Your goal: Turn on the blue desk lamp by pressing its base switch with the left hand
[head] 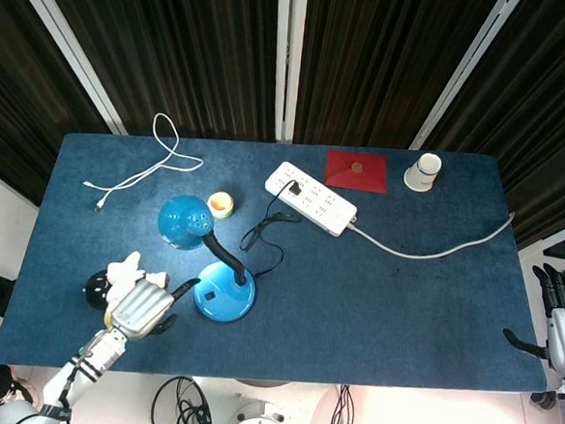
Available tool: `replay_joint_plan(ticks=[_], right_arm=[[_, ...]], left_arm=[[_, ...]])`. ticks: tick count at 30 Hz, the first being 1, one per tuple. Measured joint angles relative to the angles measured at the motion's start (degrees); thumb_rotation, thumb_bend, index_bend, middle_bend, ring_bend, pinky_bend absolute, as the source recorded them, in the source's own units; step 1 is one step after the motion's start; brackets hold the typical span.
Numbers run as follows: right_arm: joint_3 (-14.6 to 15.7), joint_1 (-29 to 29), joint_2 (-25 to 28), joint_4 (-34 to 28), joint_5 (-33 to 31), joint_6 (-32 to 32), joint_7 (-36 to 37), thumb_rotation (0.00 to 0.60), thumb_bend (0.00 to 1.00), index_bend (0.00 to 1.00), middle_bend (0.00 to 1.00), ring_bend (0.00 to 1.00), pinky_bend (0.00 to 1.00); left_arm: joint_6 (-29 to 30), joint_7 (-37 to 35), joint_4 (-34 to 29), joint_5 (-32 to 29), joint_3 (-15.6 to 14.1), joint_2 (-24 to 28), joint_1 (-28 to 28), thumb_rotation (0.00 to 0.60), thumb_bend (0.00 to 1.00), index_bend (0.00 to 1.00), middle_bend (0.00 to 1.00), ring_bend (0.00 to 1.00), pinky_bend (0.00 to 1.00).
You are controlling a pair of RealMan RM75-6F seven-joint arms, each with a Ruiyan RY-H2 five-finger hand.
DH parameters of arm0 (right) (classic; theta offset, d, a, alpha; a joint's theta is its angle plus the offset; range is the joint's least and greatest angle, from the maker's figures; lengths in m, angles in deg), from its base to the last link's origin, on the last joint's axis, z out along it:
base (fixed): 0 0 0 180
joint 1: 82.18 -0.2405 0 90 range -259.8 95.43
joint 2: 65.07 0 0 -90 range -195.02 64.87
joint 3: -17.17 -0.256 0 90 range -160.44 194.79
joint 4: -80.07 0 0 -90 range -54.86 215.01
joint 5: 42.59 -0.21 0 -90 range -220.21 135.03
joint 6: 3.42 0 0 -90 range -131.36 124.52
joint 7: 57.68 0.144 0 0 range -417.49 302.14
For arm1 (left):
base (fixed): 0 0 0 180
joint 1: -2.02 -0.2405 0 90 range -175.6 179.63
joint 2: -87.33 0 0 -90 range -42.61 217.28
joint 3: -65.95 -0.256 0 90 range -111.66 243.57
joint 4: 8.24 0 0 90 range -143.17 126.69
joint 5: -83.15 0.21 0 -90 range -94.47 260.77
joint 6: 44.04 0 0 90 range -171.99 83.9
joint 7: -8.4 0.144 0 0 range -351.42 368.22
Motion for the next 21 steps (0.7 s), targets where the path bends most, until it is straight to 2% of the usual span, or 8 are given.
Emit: replay_joint_plan(ticks=[2,6,8,11,12,13,17,21], right_arm=[[0.00,0.00,0.01,-0.02,-0.05,0.04,-0.14,0.600,0.06,0.00,0.00,0.00,0.00],[0.30,0.16,-0.02,-0.65,0.87,-0.61,-0.84,0.600,0.06,0.00,0.00,0.00,0.00],[0.51,0.24,0.03,-1.17,1.46,-1.00,-1.50,0.600,0.06,0.00,0.00,0.00,0.00],[0.81,0.34,0.24,-2.14,2.15,-1.47,-2.96,0.600,0.06,0.00,0.00,0.00,0.00],[0.94,0.37,0.39,-2.58,2.34,-1.55,-3.70,0.600,0.06,0.00,0.00,0.00,0.00],[1.04,0.39,0.51,-2.96,2.47,-1.62,-4.32,0.600,0.06,0.00,0.00,0.00,0.00],[1.46,0.65,0.87,-4.76,3.17,-2.38,-6.70,0.600,0.06,0.00,0.00,0.00,0.00],[1.95,1.00,0.92,-5.68,4.28,-3.31,-7.96,0.600,0.06,0.00,0.00,0.00,0.00]], left_arm=[[4.00,-0.11,-0.47,1.36,0.17,1.09,-1.30,0.600,0.40,0.29,0.82,0.84,0.89],[14.56,-0.09,-1.29,2.78,2.03,4.30,-4.89,0.600,0.38,0.34,0.82,0.83,0.87],[19.23,-0.24,-1.13,2.56,3.71,5.56,-6.57,0.600,0.38,0.34,0.74,0.73,0.76],[25.35,-0.61,0.03,1.02,6.96,7.60,-9.41,0.600,0.27,0.24,0.21,0.13,0.17],[26.42,-0.58,0.30,0.04,7.68,8.19,-10.02,0.600,0.21,0.20,0.08,0.03,0.05],[26.61,-0.54,0.39,-0.79,7.86,8.73,-10.28,0.600,0.15,0.16,0.02,0.00,0.00],[22.37,-0.79,0.52,-5.14,7.64,11.35,-10.98,0.600,0.05,0.13,0.01,0.00,0.00],[16.04,-4.03,2.21,-10.26,7.53,13.31,-11.63,0.600,0.05,0.13,0.01,0.00,0.00]])
